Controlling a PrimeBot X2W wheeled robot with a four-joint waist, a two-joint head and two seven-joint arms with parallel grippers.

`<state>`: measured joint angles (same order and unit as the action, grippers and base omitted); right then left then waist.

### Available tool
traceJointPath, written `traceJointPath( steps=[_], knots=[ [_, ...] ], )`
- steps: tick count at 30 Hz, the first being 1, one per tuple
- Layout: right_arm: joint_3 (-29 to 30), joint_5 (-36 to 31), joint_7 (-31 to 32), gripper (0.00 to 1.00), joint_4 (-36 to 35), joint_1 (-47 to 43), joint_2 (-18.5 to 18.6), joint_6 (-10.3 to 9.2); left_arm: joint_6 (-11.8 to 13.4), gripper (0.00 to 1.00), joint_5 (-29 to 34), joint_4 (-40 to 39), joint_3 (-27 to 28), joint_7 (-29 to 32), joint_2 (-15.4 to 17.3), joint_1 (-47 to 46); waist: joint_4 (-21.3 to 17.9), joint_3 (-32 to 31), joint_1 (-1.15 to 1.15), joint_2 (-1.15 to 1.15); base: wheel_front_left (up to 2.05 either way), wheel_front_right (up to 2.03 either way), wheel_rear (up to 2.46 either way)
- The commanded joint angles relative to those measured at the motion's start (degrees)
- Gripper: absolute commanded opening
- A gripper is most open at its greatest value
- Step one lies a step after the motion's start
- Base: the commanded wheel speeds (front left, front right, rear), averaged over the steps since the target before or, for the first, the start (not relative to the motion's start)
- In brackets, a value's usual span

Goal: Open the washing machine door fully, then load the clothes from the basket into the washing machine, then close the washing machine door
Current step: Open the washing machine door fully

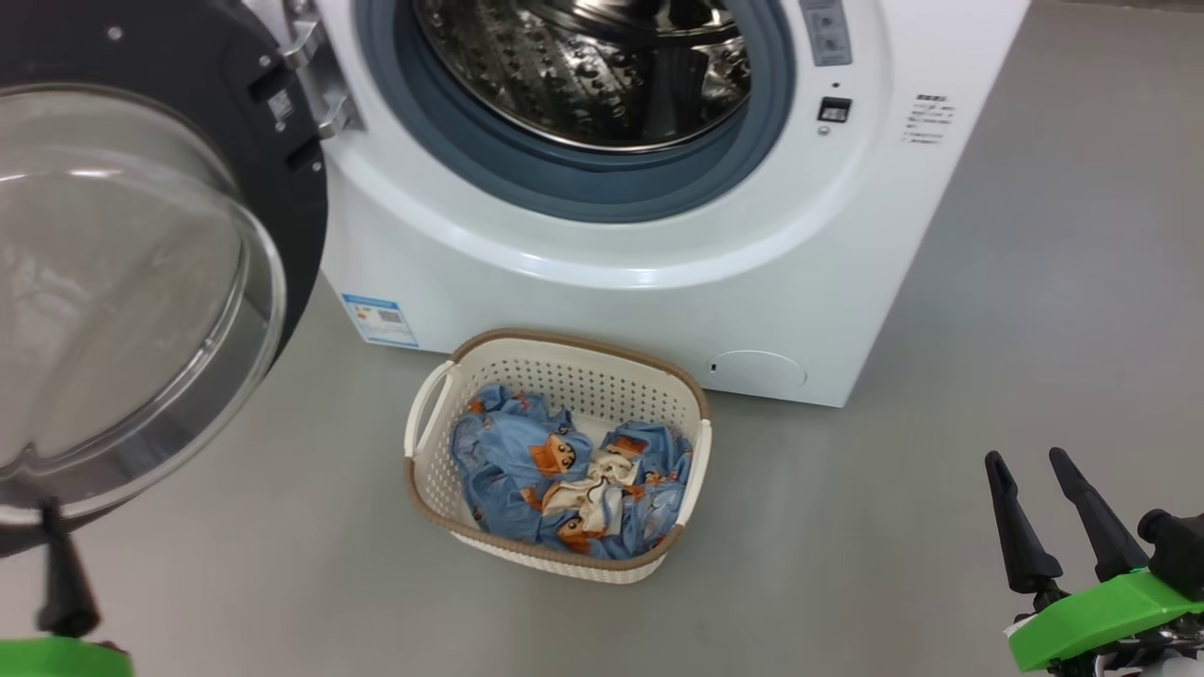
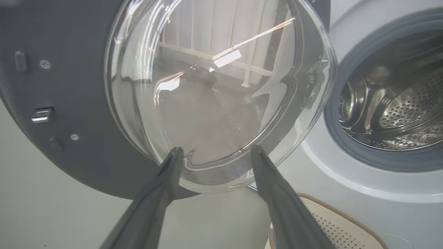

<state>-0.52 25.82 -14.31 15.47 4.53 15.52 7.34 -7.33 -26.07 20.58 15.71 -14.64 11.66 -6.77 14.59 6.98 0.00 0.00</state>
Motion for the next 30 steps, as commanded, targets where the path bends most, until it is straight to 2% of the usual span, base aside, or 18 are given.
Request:
traceJointPath(
  steps=[1,17,30],
  knots=[
    [-0.9,0.9,-0.7,1.00,-1.4,-0.5,0.6,0.14,-0.2,1.00,-0.1,-2.2,0.6,-0.4,2.1,0.1,-1.5,-0.8,0.00,0.00,0.00,0.00,0.00],
    [0.4,0.9,-0.7,1.00,-1.9,-0.1,0.0,0.14,-0.2,1.00,-3.5,-8.0,-12.0,-0.4,2.8,1.6,-11.1,-0.5,0.00,0.00,0.00,0.00,0.00],
    [1.2,0.9,-0.7,1.00,-2.2,0.4,-0.6,0.14,-0.2,1.00,-4.4,-8.6,-16.4,-0.4,3.6,0.3,-17.3,0.5,0.00,0.00,0.00,0.00,0.00]
  ],
)
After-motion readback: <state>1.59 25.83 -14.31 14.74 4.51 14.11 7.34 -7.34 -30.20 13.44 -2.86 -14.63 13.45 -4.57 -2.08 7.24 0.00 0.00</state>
